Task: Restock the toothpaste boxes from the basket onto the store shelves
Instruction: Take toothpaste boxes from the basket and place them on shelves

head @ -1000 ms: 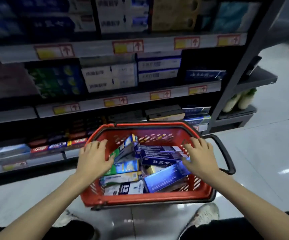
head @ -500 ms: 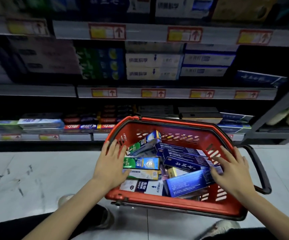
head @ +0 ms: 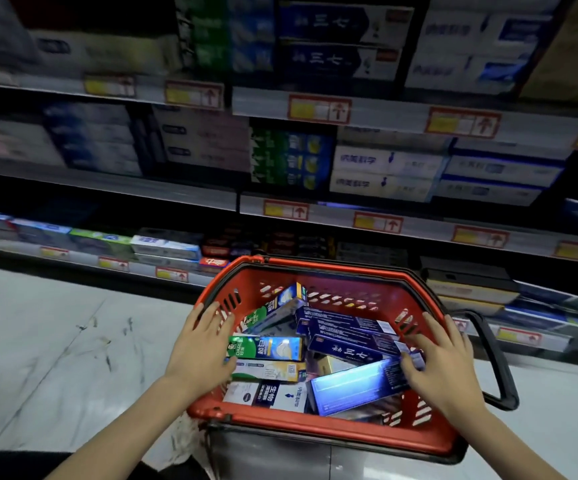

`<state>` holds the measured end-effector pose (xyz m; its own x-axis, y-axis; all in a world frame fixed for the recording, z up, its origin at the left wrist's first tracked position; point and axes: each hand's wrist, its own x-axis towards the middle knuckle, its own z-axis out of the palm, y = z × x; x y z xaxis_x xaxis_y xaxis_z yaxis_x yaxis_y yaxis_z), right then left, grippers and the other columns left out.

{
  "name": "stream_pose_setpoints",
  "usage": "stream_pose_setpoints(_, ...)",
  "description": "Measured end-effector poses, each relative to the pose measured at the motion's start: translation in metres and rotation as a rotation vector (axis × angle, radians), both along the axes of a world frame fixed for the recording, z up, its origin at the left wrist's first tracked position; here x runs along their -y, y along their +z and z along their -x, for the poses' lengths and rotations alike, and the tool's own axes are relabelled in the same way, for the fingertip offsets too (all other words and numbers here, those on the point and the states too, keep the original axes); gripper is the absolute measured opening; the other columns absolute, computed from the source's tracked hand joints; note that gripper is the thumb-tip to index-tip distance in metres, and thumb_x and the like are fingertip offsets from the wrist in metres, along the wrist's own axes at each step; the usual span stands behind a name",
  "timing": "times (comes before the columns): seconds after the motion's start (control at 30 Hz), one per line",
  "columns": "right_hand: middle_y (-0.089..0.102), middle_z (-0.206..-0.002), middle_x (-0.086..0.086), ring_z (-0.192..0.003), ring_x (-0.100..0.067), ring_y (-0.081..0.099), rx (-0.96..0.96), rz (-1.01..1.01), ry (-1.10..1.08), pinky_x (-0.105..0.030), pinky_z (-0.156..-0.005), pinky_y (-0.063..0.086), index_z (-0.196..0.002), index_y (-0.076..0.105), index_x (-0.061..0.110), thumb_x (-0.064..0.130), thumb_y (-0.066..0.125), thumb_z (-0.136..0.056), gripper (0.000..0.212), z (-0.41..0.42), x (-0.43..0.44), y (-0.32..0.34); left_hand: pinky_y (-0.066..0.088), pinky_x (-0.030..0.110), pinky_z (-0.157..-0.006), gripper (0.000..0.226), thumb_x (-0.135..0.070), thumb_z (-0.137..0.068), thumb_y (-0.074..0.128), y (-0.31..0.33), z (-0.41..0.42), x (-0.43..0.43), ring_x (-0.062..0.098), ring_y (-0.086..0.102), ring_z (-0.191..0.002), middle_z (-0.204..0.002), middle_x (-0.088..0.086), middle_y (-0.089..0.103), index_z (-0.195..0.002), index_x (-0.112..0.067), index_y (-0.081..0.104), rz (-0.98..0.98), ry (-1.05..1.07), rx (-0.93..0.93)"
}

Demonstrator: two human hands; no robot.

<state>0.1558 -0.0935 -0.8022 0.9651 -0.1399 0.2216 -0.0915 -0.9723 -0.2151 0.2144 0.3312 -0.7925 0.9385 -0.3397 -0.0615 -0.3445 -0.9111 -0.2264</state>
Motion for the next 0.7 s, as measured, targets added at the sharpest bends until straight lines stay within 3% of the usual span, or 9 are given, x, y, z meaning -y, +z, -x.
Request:
stream_pose_setpoints(0.37,0.056,-0.149,-0.015,-0.145,-0.046,0.037,-0.044,0.067,0.11,-0.067,-0.112,0.036,-0.104,0.08,0.022,0.05,0.049,-0.078,0.049,-0.036,-0.048,-0.001,0.023,0.053,-0.118,0.078,-0.051,-0.063,0.071,-0.006,0.019,-0.052,0.038,0.06,-0.129,-0.117,0.018,0.074,-0.127,-0.005,0.072,0.015,0.135,-0.013)
stream_pose_setpoints(0.57,0.053,-0.152,-0.014,-0.147,-0.046,0.034,-0.08,0.098,0.144,-0.066,-0.114,0.031,-0.119,0.076,0.024,0.047,0.059,-0.077,0.051,-0.043,-0.065,0.005,0.025,0.053,-0.116,0.076,-0.052,-0.058,0.077,-0.01,0.026,-0.068,0.038,0.064,-0.125,-0.113,0.018,0.076,-0.12,-0.007,0.075,0.041,0.169,-0.008)
stream_pose_setpoints(0.7,0.051,-0.154,-0.014,-0.148,-0.046,0.033,-0.138,0.152,0.153,-0.067,-0.113,0.032,-0.121,0.075,0.025,0.053,0.053,-0.079,0.055,-0.041,-0.074,0.01,0.018,0.05,-0.118,0.06,-0.049,-0.063,0.075,-0.002,0.031,-0.074,0.033,0.067,-0.118,-0.106,0.01,0.076,-0.113,-0.016,0.077,0.015,0.179,-0.03)
